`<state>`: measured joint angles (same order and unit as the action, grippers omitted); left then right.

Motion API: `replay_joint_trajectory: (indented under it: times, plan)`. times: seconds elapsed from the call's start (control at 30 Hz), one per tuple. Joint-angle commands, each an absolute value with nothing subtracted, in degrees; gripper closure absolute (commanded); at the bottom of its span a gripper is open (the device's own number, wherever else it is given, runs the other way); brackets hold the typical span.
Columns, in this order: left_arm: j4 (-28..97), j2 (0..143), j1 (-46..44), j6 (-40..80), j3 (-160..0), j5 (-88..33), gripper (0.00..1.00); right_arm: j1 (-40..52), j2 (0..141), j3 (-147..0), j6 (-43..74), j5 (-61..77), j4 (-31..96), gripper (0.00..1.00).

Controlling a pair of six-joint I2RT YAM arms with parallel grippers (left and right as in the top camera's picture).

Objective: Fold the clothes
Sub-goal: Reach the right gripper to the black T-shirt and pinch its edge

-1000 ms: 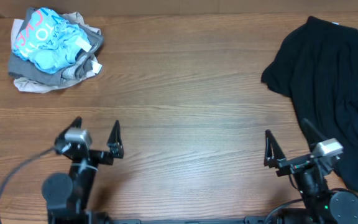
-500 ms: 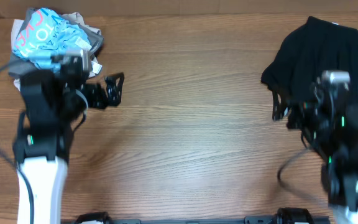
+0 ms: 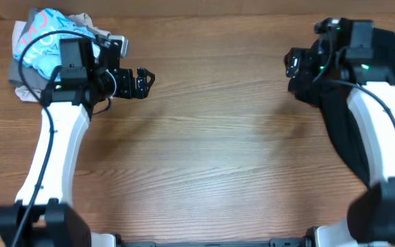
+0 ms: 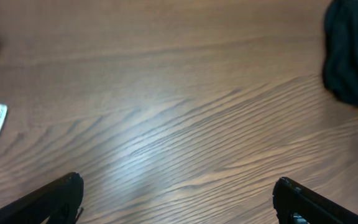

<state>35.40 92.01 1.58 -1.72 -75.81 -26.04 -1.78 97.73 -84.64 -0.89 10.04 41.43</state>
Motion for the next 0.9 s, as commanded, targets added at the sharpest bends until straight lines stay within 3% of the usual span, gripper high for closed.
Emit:
replay_joint_trajectory:
  times: [0.0,0.17,0.3,0.43,0.77,0.87]
  plan:
    - [35.1,97.3,1.4,-3.0,-77.1,-24.8,0.00,-2.8,102.3,-86.2,-1.5,9.6,39.2,0.00]
    - [35.1,104.3,1.4,-4.1,-77.1,-29.7,0.00,-9.9,103.9,-86.2,8.0,5.2,36.2,0.04]
    - [33.7,105.4,0.2,-5.0,-77.1,-32.4,0.03,-23.0,104.5,-86.2,15.6,5.2,37.0,0.07]
    - [32.4,105.4,-1.9,-6.1,-77.1,-32.2,0.05,-30.3,105.7,-86.0,18.8,5.7,37.8,0.13]
    - [31.2,105.4,-9.0,-6.7,-77.1,-23.3,0.06,-40.3,114.0,-85.4,22.9,5.0,37.6,0.32]
    - [31.2,105.4,-10.9,-7.8,-77.1,-21.2,0.06,-41.9,116.8,-85.4,25.6,5.0,38.0,0.33]
